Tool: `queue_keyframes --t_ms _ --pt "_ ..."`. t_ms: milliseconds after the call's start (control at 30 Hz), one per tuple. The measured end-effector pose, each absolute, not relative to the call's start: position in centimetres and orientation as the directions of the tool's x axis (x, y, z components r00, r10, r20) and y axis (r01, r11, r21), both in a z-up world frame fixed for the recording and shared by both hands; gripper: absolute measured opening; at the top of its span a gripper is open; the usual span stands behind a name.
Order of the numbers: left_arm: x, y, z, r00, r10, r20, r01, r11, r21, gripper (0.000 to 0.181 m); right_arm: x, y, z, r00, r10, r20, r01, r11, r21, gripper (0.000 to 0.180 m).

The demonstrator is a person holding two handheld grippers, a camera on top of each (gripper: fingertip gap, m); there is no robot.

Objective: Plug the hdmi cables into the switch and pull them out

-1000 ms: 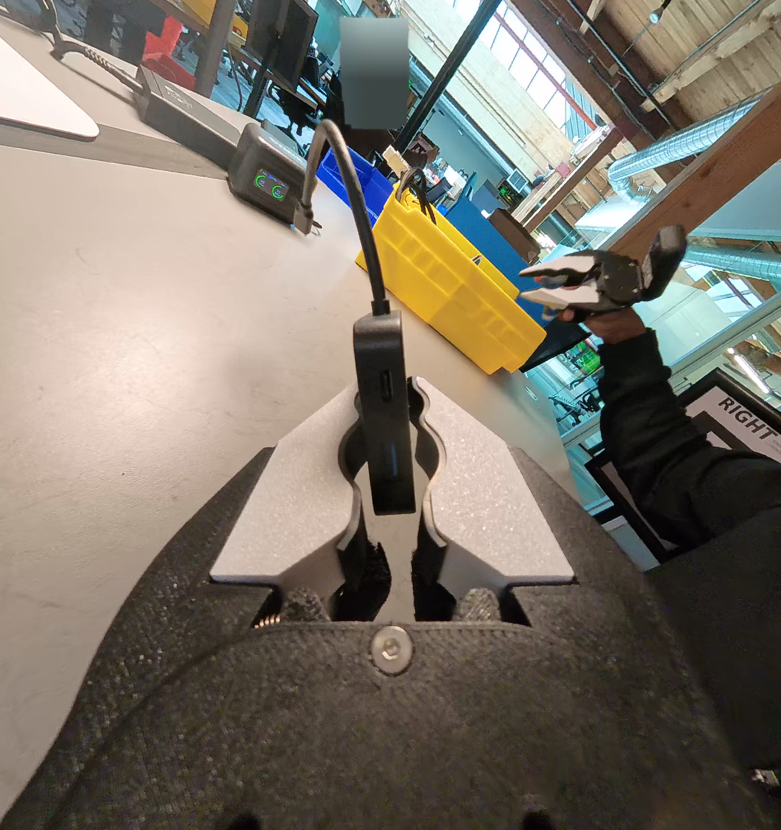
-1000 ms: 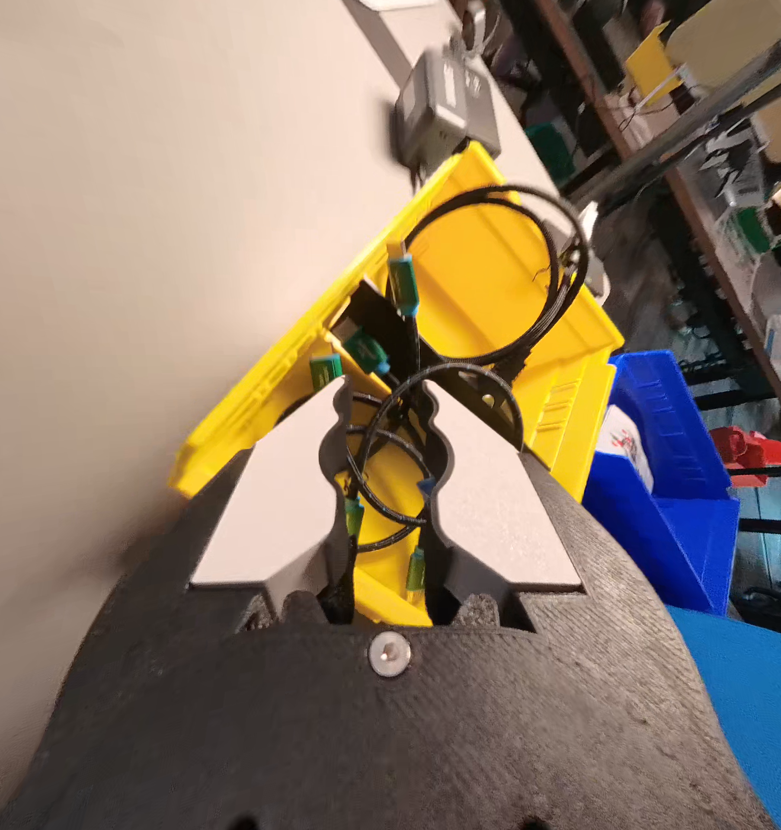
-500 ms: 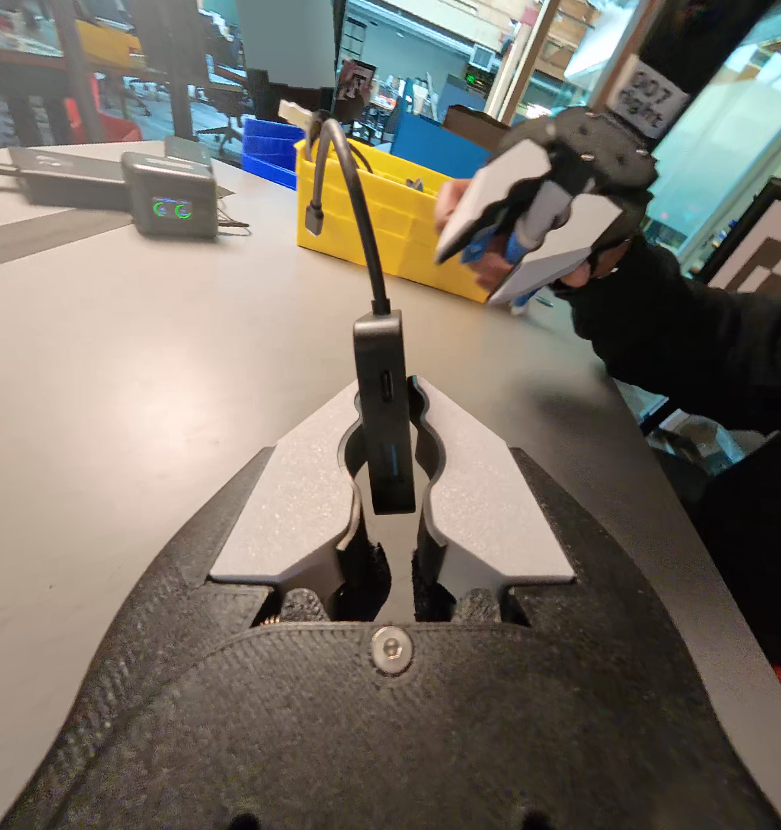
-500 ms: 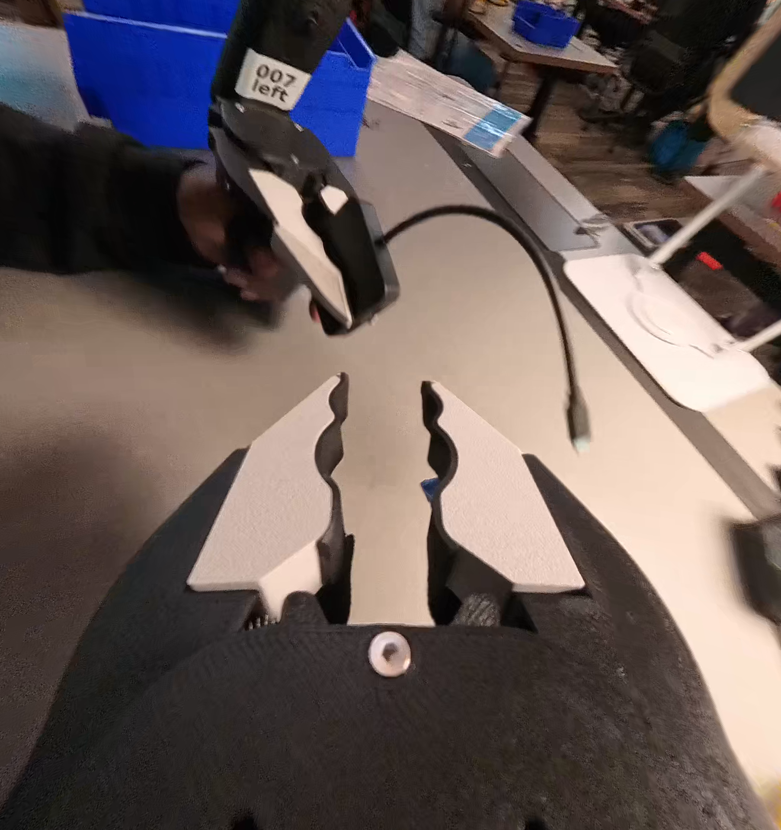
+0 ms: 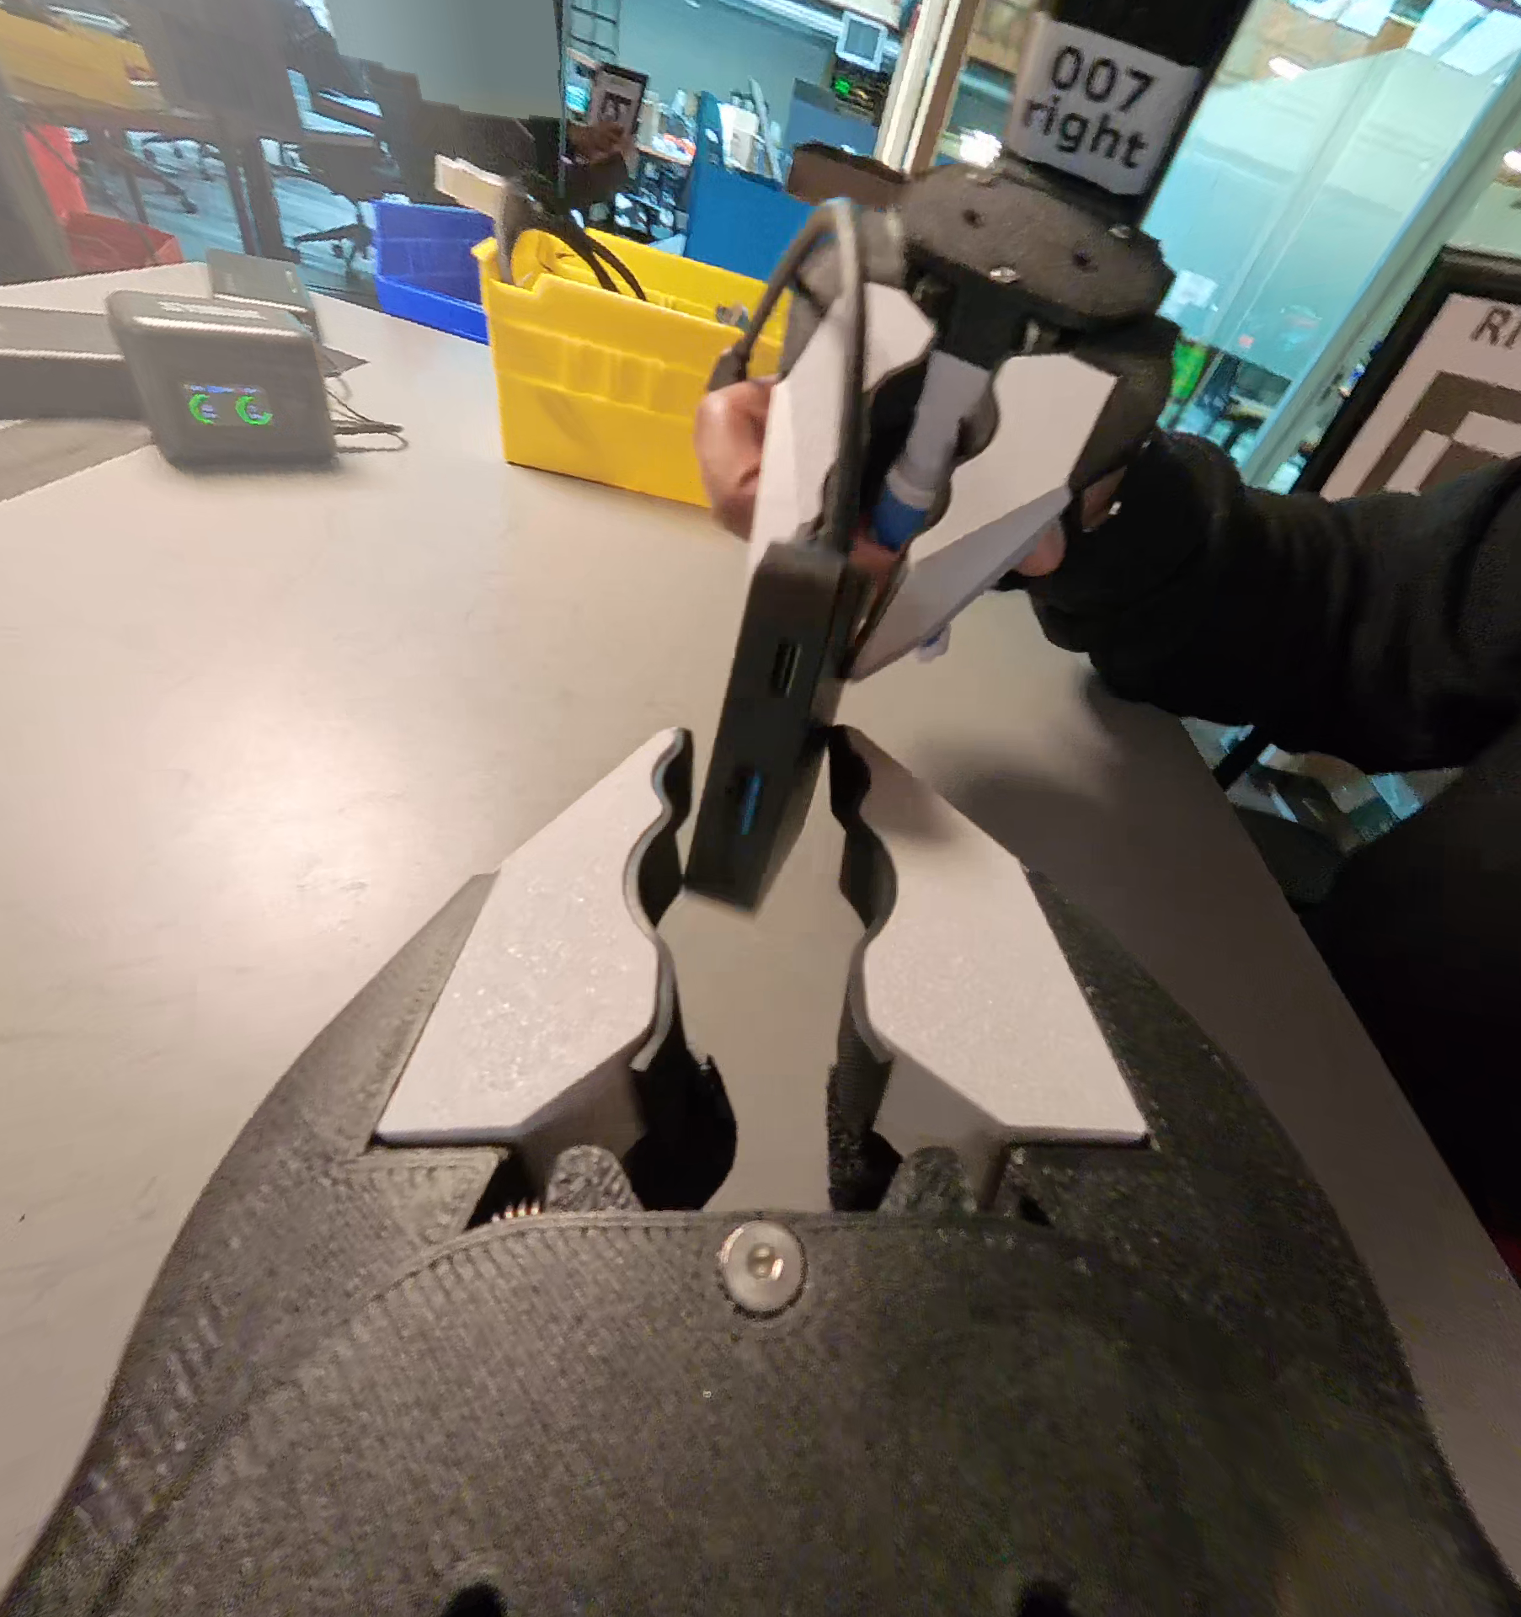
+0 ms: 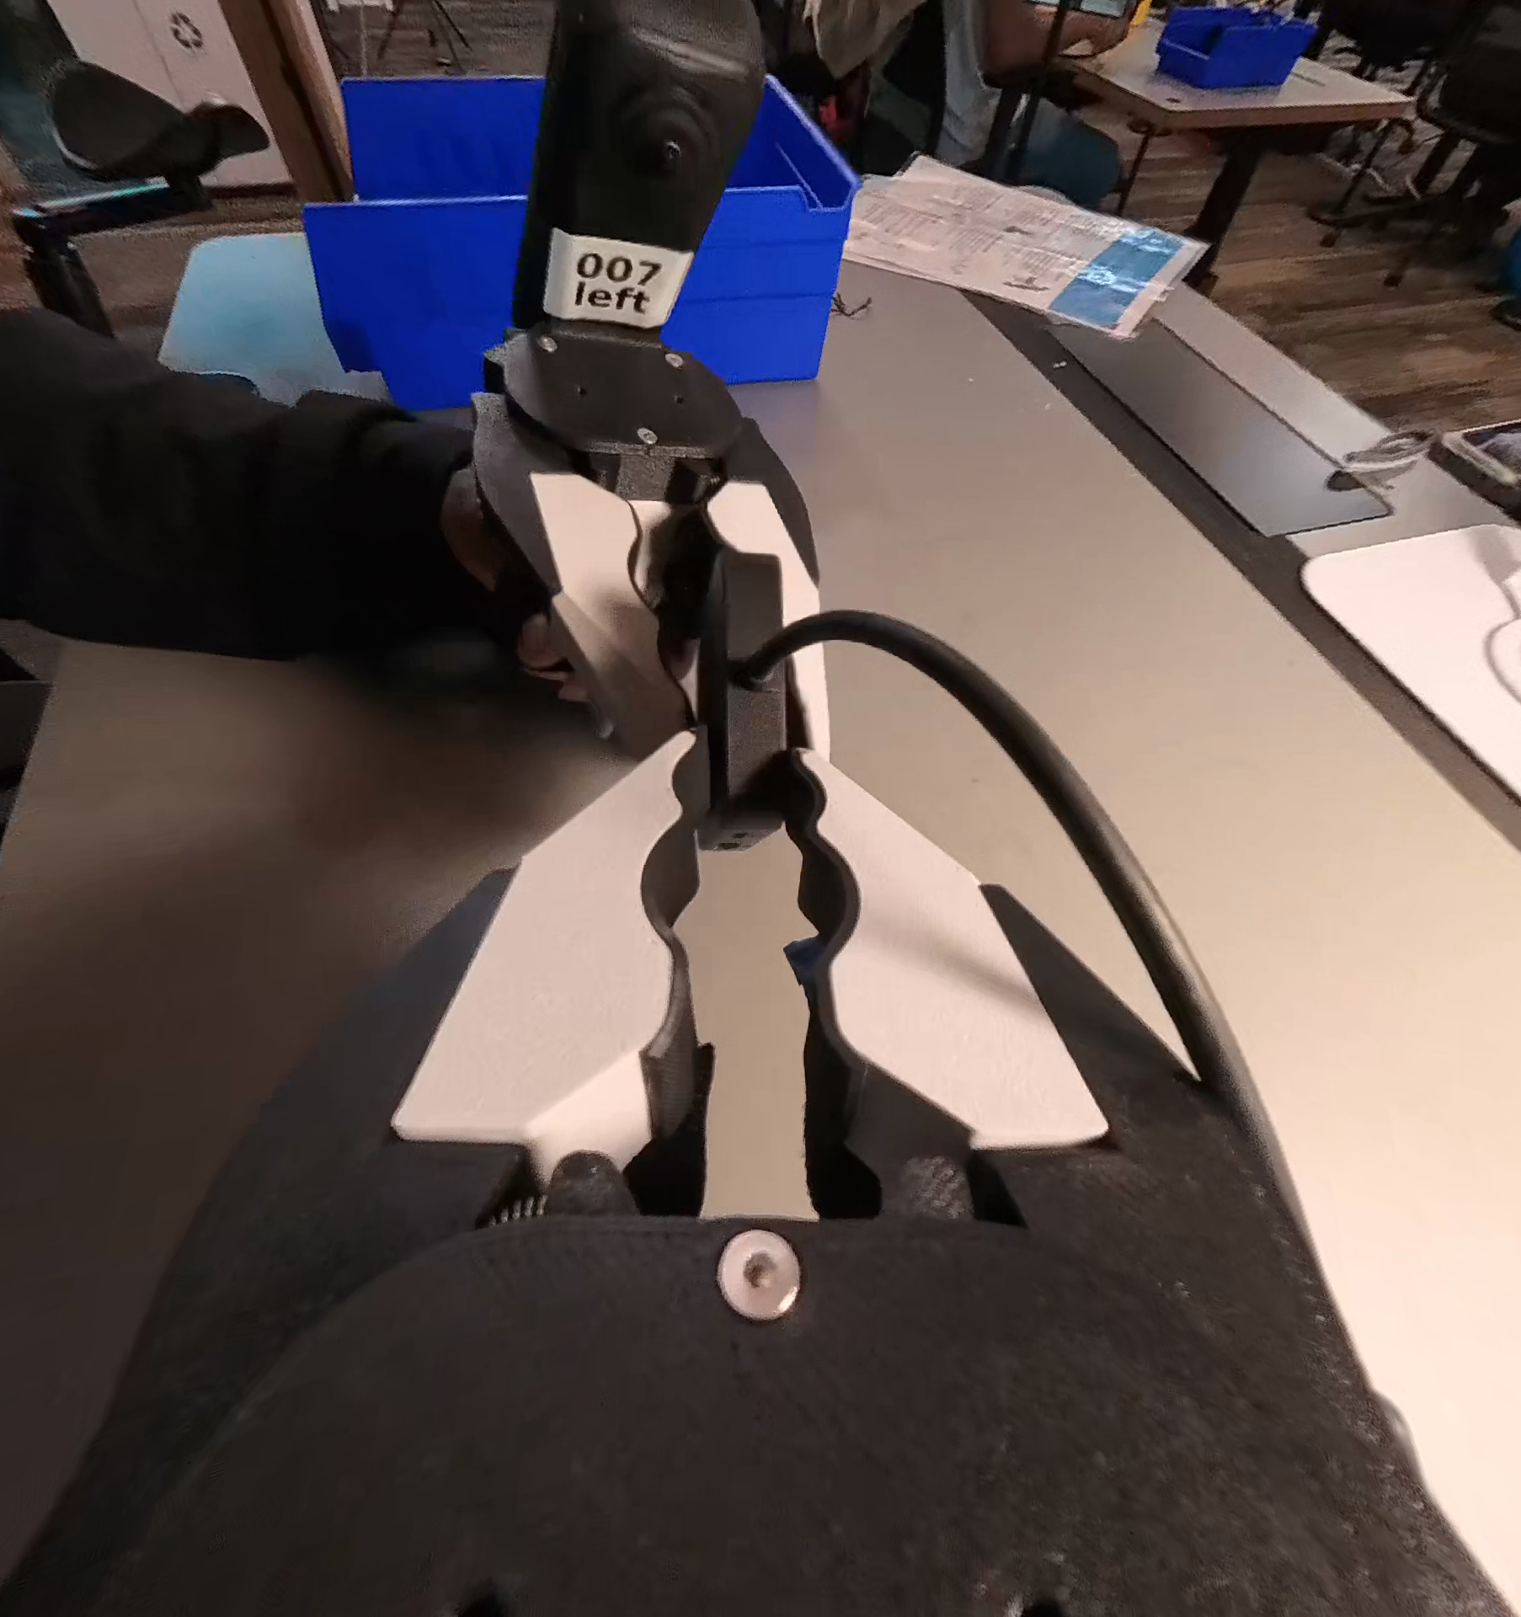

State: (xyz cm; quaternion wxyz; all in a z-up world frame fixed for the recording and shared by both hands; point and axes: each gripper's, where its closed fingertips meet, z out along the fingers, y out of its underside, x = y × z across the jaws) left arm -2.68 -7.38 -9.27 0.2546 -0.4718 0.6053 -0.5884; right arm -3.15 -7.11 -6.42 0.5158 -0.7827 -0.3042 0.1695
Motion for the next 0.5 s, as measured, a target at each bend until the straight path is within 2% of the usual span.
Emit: queue_keyframes --t_ms 167,333,433,500 --pt "-2.5 -4.6 -8.4 -0.334 -0.874 0.352 -0.224 -0.289 -0.931 0.033 4.8 -8.2 -2.2 0.842 0.518 0.149 0.341 -0.297 -0.892 0.014" --pt "-2.5 -3.8 -8.1 -0.324 -0.856 0.402 -0.213 -0.348 -0.913 0.031 18.0 -10.7 2.0 0.918 0.349 0.190 0.328 -0.394 -0.859 0.015" --pt "-2.5 -4.1 -8.4 -0.328 -0.859 0.393 -0.227 -0.333 -0.915 0.030 25.1 -12.5 2.6 0.946 0.302 0.120 0.255 -0.457 -0.852 0.015" --pt "-2.4 -4.2 -8.5 -0.327 -0.861 0.389 -0.234 -0.325 -0.916 0.030 28.3 -13.5 1.7 0.960 0.278 -0.019 0.133 -0.516 -0.846 0.014"
